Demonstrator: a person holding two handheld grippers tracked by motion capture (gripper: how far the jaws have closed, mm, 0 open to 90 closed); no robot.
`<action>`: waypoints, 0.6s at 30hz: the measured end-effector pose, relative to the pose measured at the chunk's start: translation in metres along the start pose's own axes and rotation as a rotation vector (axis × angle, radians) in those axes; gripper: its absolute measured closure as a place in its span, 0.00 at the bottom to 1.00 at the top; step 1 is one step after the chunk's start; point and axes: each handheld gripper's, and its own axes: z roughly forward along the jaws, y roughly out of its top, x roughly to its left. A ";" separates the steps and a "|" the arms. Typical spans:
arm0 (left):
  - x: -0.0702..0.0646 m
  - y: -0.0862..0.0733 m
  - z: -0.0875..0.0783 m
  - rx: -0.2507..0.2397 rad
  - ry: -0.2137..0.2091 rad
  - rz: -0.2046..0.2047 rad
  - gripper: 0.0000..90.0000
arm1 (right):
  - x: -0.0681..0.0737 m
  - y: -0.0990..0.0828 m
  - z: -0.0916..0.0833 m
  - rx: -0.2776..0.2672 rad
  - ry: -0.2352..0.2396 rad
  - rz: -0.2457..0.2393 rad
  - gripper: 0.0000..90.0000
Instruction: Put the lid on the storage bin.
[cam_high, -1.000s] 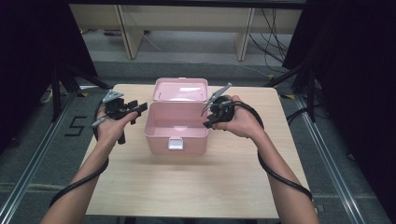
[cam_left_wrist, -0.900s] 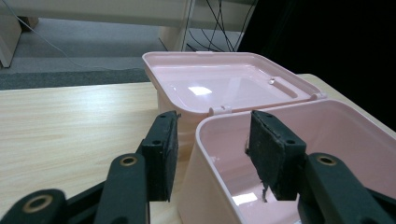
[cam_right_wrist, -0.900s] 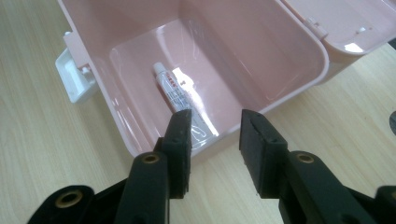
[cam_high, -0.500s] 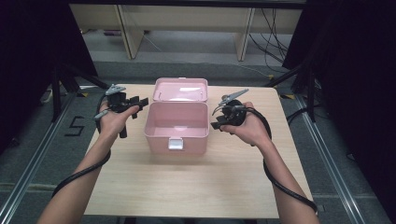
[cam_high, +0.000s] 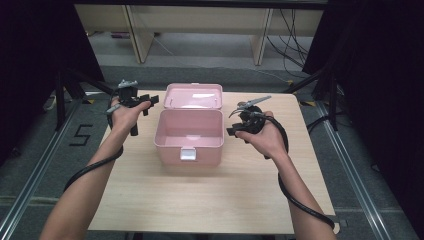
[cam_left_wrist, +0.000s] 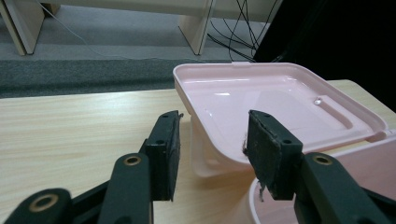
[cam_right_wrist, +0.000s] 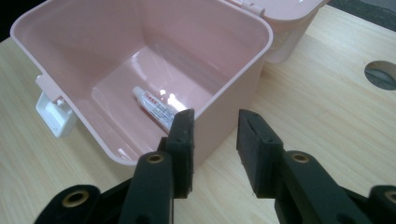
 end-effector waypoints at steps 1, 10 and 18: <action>0.000 0.000 0.001 0.003 -0.001 -0.002 0.60 | 0.000 -0.001 -0.001 0.003 -0.007 0.010 0.79; 0.001 0.006 0.018 0.059 0.006 -0.007 0.65 | 0.006 0.001 0.002 0.023 -0.002 0.095 0.82; -0.002 0.016 0.033 0.120 0.006 -0.009 0.69 | 0.006 0.008 0.010 0.032 -0.013 0.127 0.82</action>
